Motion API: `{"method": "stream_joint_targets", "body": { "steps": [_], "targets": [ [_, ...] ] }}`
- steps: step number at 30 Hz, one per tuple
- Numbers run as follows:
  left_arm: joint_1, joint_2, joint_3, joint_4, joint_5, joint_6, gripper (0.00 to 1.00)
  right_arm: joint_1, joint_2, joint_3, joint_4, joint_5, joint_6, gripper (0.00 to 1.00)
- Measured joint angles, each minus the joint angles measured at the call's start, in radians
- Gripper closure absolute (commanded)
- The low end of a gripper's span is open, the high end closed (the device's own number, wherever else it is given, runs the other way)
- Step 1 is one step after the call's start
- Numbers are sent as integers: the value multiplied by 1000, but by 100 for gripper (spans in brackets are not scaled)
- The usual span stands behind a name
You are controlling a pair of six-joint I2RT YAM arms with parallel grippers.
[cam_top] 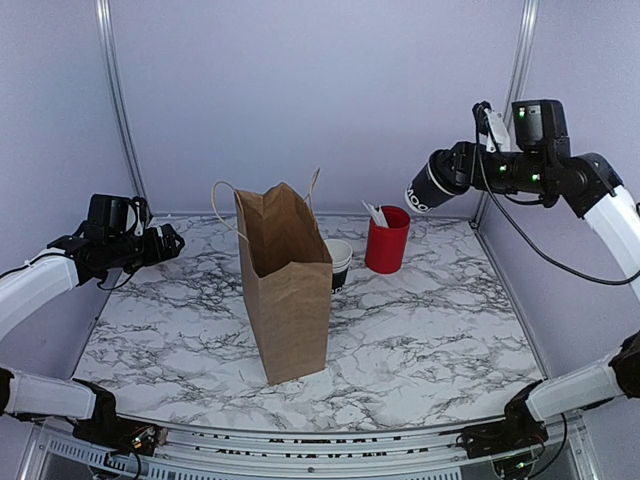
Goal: Pack the takeout coffee
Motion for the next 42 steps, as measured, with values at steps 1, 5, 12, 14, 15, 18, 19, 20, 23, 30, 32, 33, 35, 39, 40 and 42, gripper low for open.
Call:
{"method": "stream_joint_targets", "body": {
  "steps": [1, 5, 12, 14, 15, 18, 19, 20, 23, 30, 32, 33, 35, 39, 40, 42],
  "targets": [
    [0, 0, 0, 0, 0, 0, 1, 28, 6, 18, 1, 0, 0, 40],
    [0, 0, 0, 0, 1, 0, 1, 127, 33, 70, 4, -2, 0, 40],
    [0, 0, 0, 0, 3, 0, 1, 309, 114, 178, 16, 17, -15, 40],
    [0, 0, 0, 0, 3, 0, 1, 355, 127, 208, 20, 31, -27, 40],
    [0, 0, 0, 0, 3, 0, 1, 378, 132, 220, 21, 38, -33, 40],
    [0, 0, 0, 0, 3, 0, 1, 447, 140, 252, 29, 62, -53, 39],
    [0, 0, 0, 1, 3, 0, 1, 467, 142, 259, 32, 72, -58, 39],
    [0, 0, 0, 0, 3, 0, 1, 488, 142, 264, 39, 78, -66, 39],
    [0, 0, 0, 0, 3, 0, 1, 521, 142, 272, 54, 89, -85, 39],
    [0, 0, 0, 0, 3, 0, 1, 579, 153, 280, 82, 94, -129, 39],
    [0, 0, 0, 1, 3, 0, 1, 603, 170, 298, 86, 97, -143, 39],
    [0, 0, 0, 0, 3, 0, 1, 618, 183, 311, 87, 98, -151, 39],
    [0, 0, 0, 0, 3, 0, 1, 637, 209, 333, 92, 98, -161, 38],
    [0, 0, 0, 0, 3, 0, 1, 647, 258, 359, 92, 96, -175, 39],
    [0, 0, 0, 1, 3, 0, 1, 649, 269, 360, 91, 95, -177, 38],
    [0, 0, 0, 0, 3, -1, 1, 650, 295, 364, 88, 93, -180, 38]
  ]
}}
